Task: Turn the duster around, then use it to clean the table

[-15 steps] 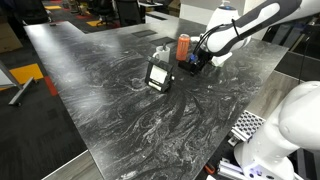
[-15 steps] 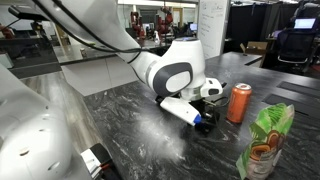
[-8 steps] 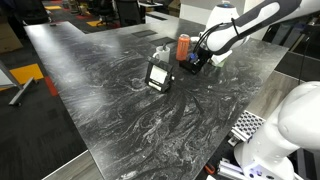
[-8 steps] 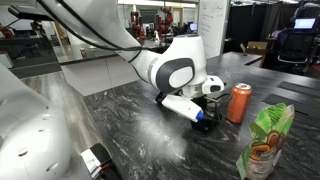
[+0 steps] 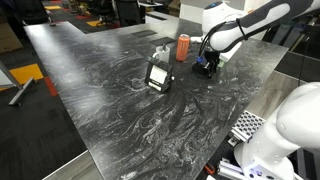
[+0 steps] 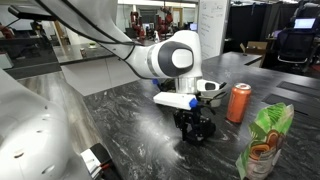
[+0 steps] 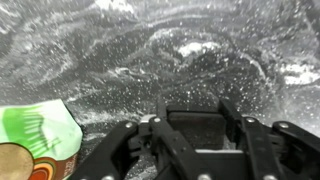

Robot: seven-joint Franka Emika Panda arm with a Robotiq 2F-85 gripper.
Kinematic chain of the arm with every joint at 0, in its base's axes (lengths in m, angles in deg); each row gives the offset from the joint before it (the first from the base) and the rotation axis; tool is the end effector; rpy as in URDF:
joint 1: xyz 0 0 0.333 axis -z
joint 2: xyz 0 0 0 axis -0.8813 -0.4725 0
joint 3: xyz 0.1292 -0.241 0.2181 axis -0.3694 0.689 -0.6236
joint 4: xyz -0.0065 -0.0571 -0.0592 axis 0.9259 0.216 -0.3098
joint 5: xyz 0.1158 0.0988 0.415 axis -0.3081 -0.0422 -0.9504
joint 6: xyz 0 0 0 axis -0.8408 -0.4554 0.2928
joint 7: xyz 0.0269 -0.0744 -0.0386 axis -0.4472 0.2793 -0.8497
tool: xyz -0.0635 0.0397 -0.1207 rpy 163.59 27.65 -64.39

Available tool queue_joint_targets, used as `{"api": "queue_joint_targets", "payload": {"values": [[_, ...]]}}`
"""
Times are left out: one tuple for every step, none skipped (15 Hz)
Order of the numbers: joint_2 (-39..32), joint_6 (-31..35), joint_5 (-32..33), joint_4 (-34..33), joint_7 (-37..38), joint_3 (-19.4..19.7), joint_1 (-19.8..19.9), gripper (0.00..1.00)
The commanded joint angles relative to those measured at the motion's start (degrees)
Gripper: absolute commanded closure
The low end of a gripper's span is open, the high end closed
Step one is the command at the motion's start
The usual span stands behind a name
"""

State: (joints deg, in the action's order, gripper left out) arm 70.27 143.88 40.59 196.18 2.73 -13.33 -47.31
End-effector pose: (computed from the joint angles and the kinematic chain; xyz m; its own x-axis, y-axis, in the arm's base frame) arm 0.3760 -0.2011 0.3249 0.9784 -0.1188 -0.1693 -0.0687 -0.9588 0.2755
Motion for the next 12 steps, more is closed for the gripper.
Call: {"api": "queue_joint_targets", "payload": {"values": [[5.64,-15.77,2.67,-1.41,7.8,-11.26,2.35,0.72],[6.67,-20.6,2.51,-2.55,9.2,-14.53,2.49,0.72],[8.17,-25.65,2.22,-3.87,11.25,-18.02,2.53,0.72],[9.2,-30.6,1.93,-5.38,12.52,-21.55,2.83,0.72],[9.69,-35.49,1.79,-7.29,12.62,-25.13,3.71,0.72],[10.23,-40.48,1.99,-9.54,12.89,-28.49,4.48,0.72],[10.18,-45.52,3.03,-11.88,13.11,-30.34,4.13,0.72],[9.8,-50.46,4.6,-14.27,11.91,-31.5,3.25,0.72],[8.95,-54.33,6.62,-16.43,9.79,-32.21,2.18,0.72],[7.23,-54.97,9.16,-17.77,6.73,-25.62,-6.3,0.72],[6.37,-55.5,10.43,-18.92,3.92,-24.49,-7.66,0.72],[5.63,-55.4,10.94,-20.01,0.98,-22.31,-9.81,0.72]]}}
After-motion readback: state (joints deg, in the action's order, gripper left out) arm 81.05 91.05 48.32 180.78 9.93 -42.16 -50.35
